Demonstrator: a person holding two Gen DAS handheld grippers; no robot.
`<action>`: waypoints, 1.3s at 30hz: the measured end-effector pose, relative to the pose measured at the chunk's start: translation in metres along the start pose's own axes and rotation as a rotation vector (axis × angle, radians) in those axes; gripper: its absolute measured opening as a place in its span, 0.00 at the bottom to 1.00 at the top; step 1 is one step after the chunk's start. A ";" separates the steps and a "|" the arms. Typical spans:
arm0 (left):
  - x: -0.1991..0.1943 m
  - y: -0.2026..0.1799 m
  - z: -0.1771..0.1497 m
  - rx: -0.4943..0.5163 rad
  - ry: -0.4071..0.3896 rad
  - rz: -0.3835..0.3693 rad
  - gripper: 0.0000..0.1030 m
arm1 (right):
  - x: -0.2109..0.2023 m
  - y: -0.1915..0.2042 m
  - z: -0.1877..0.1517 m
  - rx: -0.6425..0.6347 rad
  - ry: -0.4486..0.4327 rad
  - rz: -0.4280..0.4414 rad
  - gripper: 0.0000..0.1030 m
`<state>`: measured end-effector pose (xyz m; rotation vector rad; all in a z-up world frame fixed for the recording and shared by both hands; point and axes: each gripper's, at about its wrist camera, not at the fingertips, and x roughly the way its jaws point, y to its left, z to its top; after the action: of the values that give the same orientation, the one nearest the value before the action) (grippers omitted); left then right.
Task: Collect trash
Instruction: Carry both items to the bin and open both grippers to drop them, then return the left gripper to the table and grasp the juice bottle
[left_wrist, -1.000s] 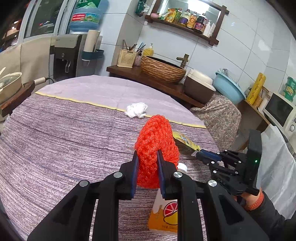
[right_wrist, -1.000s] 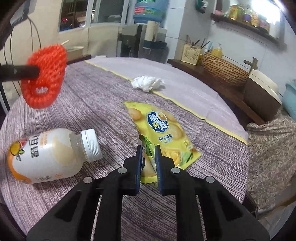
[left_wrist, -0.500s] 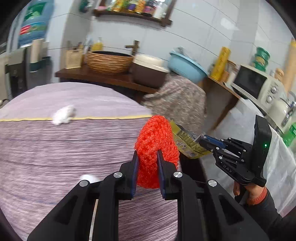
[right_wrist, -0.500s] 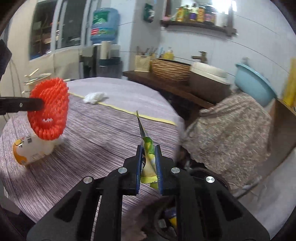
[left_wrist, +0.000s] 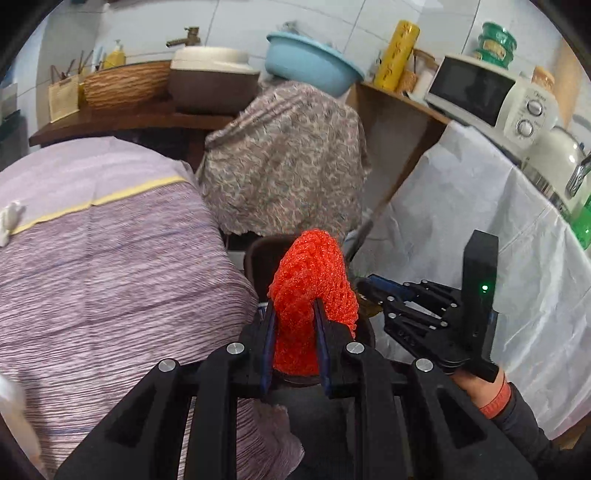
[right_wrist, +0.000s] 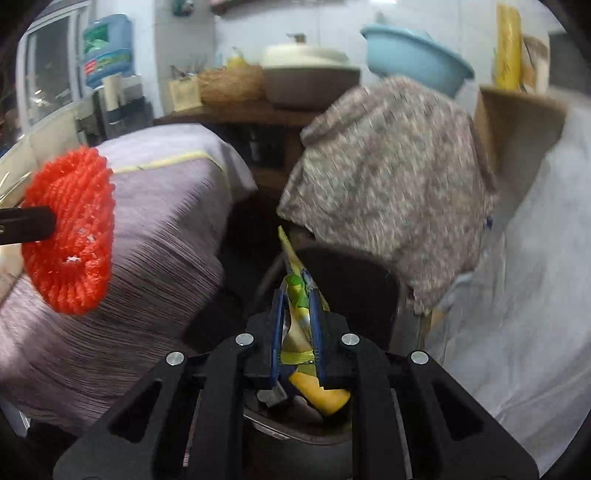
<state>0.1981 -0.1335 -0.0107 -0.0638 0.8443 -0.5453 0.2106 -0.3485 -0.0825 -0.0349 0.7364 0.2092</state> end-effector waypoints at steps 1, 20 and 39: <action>0.009 -0.003 0.000 0.005 0.015 0.006 0.19 | 0.007 -0.004 -0.005 0.014 0.010 0.002 0.15; 0.129 -0.035 -0.011 0.117 0.209 0.065 0.19 | 0.000 -0.058 -0.059 0.166 0.006 -0.166 0.66; 0.058 -0.050 -0.010 0.237 0.113 0.071 0.84 | -0.047 -0.063 -0.060 0.215 -0.058 -0.218 0.78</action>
<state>0.2005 -0.2029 -0.0446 0.2152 0.8829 -0.5825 0.1498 -0.4246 -0.0980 0.0945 0.6887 -0.0777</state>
